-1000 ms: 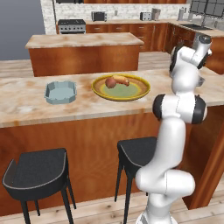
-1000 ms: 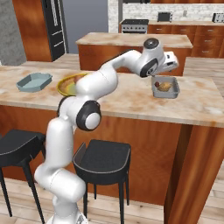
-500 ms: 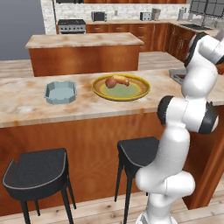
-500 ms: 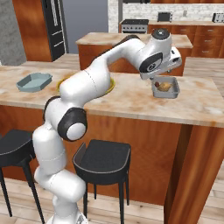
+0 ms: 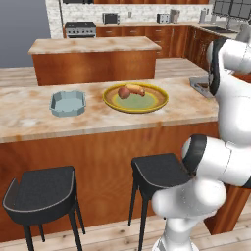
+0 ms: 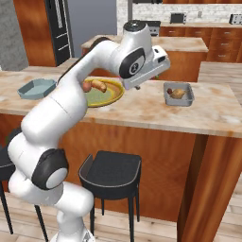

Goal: Place one cooked food and one vegetable from the large plate to each tupperware container.

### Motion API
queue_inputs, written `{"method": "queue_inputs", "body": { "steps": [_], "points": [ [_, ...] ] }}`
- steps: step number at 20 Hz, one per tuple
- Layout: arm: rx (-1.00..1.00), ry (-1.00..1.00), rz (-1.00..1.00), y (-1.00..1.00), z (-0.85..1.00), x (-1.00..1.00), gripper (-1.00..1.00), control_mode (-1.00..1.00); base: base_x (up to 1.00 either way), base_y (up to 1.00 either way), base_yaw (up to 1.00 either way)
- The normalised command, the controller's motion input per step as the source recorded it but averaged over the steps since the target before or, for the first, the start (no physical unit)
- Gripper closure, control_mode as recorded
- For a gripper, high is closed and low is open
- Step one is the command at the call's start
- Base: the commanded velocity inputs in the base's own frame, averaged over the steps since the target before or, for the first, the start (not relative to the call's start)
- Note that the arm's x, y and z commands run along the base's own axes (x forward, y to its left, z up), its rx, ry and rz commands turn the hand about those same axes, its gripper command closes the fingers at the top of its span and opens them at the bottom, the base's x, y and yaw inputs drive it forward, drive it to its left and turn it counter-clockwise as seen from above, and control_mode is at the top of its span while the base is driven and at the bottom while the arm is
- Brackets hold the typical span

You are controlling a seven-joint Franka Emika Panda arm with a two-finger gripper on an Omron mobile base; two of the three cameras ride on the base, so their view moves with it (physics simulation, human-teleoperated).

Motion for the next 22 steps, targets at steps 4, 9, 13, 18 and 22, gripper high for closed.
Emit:
{"method": "queue_inputs", "body": {
  "steps": [4, 9, 13, 18, 22],
  "points": [
    [-0.14, 0.12, 0.13, 1.0, -0.03, -0.25, -1.0, -1.0, 0.0, 0.0, 0.0],
    [-0.16, 0.24, 0.08, 1.0, 0.0, 0.07, -1.0, -1.0, 0.0, 0.0, 0.0],
    [-0.08, 0.23, 0.09, 0.94, 0.04, 0.58, -1.0, -1.0, 0.0, 0.0, 0.0],
    [-0.07, 0.35, 0.07, 0.72, 0.07, 0.7, -1.0, -1.0, 0.0, 0.0, 0.0],
    [-0.01, 0.29, 0.1, 0.52, 0.0, 0.68, -1.0, -1.0, 0.0, 0.0, 0.0]
  ]
}}
